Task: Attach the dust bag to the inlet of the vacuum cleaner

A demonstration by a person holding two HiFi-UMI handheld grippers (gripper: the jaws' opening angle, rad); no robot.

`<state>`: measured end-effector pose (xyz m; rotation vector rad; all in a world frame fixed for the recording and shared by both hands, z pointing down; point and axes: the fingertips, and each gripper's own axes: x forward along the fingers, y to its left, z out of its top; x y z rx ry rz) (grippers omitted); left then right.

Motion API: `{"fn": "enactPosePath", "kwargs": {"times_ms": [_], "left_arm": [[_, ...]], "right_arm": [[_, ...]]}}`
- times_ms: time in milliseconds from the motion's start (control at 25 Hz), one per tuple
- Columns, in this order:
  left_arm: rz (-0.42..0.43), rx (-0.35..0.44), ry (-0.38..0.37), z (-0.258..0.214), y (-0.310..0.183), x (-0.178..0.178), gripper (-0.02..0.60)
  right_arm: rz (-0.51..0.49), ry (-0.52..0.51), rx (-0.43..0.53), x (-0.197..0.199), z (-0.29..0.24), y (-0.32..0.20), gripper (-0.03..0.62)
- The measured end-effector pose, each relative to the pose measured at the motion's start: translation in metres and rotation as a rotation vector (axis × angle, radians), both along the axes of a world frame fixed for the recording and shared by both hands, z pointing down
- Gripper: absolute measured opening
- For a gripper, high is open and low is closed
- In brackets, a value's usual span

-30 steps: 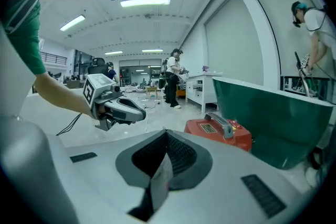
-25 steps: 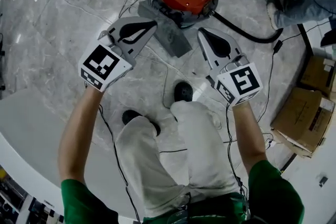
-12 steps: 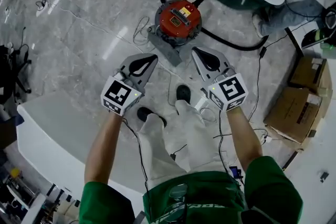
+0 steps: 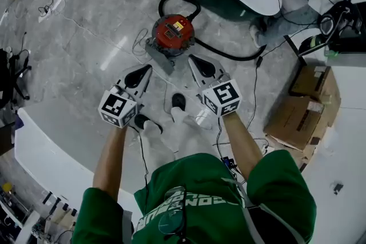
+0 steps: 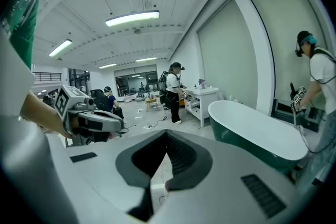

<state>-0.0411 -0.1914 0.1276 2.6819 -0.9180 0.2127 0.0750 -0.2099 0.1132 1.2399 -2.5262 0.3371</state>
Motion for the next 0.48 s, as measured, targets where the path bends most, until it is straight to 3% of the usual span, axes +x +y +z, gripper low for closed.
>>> {"fn": "enactPosePath", "kwargs": {"times_ms": [240,480], "left_arm": [[-0.089,0.001,0.038,-0.045,0.013,0.008,0.003],[-0.133,0.050,0.055,-0.091,0.022,0.008,0.003]], "right_arm": [[0.007,0.001,-0.016,0.023,-0.037,0.024,0.008],[-0.019,-0.016,0.051,0.028,-0.088,0.028,0.008]]}}
